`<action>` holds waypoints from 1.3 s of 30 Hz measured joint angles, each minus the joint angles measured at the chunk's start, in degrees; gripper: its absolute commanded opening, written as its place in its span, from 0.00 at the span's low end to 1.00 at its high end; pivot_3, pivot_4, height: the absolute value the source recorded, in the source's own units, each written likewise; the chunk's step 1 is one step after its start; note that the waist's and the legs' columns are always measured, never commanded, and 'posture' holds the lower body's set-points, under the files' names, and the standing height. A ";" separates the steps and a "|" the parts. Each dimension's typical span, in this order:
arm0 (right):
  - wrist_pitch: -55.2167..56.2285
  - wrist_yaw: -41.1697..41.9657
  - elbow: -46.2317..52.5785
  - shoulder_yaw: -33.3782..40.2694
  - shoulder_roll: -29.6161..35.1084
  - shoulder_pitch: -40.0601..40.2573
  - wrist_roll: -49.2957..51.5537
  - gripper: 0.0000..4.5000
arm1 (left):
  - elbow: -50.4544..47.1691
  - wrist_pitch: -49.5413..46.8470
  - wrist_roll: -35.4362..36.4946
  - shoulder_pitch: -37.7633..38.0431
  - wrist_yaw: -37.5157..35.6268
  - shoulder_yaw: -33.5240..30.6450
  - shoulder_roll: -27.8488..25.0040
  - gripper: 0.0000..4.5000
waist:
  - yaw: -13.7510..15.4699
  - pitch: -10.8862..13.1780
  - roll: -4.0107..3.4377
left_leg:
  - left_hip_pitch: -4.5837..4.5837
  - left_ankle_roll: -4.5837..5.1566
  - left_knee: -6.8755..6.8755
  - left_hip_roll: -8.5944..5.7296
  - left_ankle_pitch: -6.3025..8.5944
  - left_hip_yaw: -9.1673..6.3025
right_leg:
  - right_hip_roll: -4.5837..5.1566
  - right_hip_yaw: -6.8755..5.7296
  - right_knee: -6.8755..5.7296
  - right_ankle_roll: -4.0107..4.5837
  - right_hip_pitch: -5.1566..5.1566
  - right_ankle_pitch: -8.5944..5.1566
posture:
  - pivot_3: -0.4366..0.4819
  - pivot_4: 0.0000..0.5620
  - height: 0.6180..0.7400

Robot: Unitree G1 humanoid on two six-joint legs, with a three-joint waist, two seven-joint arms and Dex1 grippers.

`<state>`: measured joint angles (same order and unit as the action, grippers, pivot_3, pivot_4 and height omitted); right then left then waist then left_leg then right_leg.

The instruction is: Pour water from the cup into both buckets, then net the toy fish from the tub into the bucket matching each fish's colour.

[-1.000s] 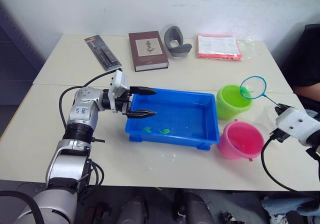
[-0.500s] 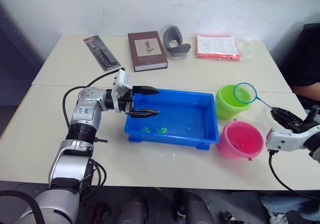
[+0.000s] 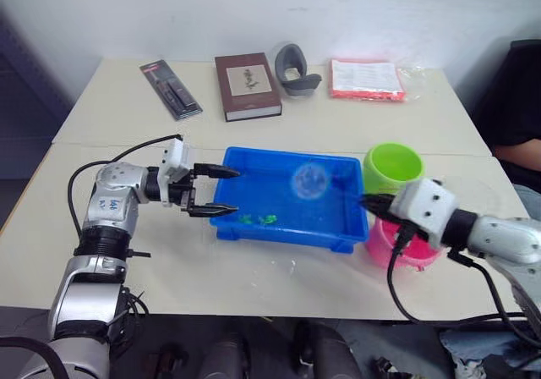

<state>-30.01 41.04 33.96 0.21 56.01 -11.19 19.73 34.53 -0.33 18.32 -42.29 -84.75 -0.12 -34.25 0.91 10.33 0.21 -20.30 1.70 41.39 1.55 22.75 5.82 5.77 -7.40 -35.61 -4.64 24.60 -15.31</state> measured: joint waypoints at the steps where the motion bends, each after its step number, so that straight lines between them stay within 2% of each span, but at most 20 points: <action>1: -1.13 0.30 -0.16 -1.21 0.01 -1.78 -0.42 0.00 | -0.11 0.14 -0.17 0.14 0.00 -0.05 -0.48 0.99 | 0.22 0.00 0.00 | -0.01 0.00 -0.01 0.00 0.00 -0.03 | 0.00 -0.03 0.01 0.00 0.00 0.00 | 0.48 0.27 1.00; 3: -1.62 1.84 -1.79 -6.49 0.76 -6.21 -4.28 0.00 | -0.23 0.16 -0.49 0.41 0.02 -0.02 -1.69 0.99 | 0.45 0.00 0.00 | -0.05 0.00 -0.01 -0.01 0.00 -0.06 | 0.00 -0.10 0.04 0.00 0.01 0.00 | 0.48 0.27 1.00; 8: 2.60 5.26 -10.71 -14.85 2.09 -9.77 -14.46 0.00 | -2.81 -0.37 -0.52 3.19 0.87 -0.65 -3.42 0.99 | 0.31 0.00 0.00 | -0.09 0.01 -0.03 -0.03 0.01 -0.04 | 0.02 -0.15 0.07 -0.01 0.03 0.00 | 0.48 0.27 1.00; 15: 5.03 9.78 -15.37 -18.67 -5.47 -14.33 -16.88 0.00 | -7.06 -1.37 -0.51 4.97 3.92 -1.18 -3.72 0.99 | 0.05 0.00 0.00 | -0.06 -0.03 -0.01 0.05 -0.01 -0.01 | -0.06 -0.17 0.00 0.00 0.03 0.00 | 0.48 0.27 1.00; 22: 1.01 12.10 -16.51 -18.63 -11.88 -15.68 -14.68 0.00 | -7.92 -2.26 -0.48 6.08 5.16 -1.49 -4.51 0.99 | -0.12 0.00 0.00 | -0.07 -0.03 -0.01 0.03 -0.01 -0.03 | -0.05 -0.17 0.01 -0.01 0.02 0.00 | 0.48 0.27 1.00; 27: -0.05 12.40 -17.60 -17.78 -13.46 -15.67 -13.51 0.00 | -9.25 -3.00 -0.36 6.37 5.67 -1.53 -4.50 0.99 | -0.09 0.00 0.00 | -0.07 -0.03 -0.01 0.03 -0.01 -0.03 | -0.04 -0.18 0.01 -0.01 0.03 0.00 | 0.48 0.27 1.00; 31: -2.73 11.42 -17.12 -12.87 -15.78 -13.68 -9.00 0.00 | -9.56 -3.75 -0.25 6.59 6.19 -1.55 -4.47 0.99 | -0.12 0.00 0.00 | -0.07 -0.04 -0.02 0.04 -0.01 -0.04 | -0.07 -0.18 0.01 -0.01 0.03 0.00 | 0.48 0.27 1.00; 39: -2.80 10.76 -12.77 -4.00 -13.93 -6.28 -5.01 0.00 | -11.07 -4.73 0.42 6.65 6.45 -1.67 -4.27 0.99 | 0.13 0.00 0.00 | -0.07 -0.04 -0.02 0.03 -0.01 -0.02 | -0.06 -0.16 0.01 -0.01 0.03 0.00 | 0.48 0.27 1.00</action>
<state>-32.81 51.80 21.19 -3.79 42.08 -17.46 14.72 23.46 -5.06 18.74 -35.64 -78.29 -1.80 -38.52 1.04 10.33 0.21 -20.37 1.66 41.37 1.58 22.75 5.80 5.70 -7.56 -35.61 -4.65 24.63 -15.31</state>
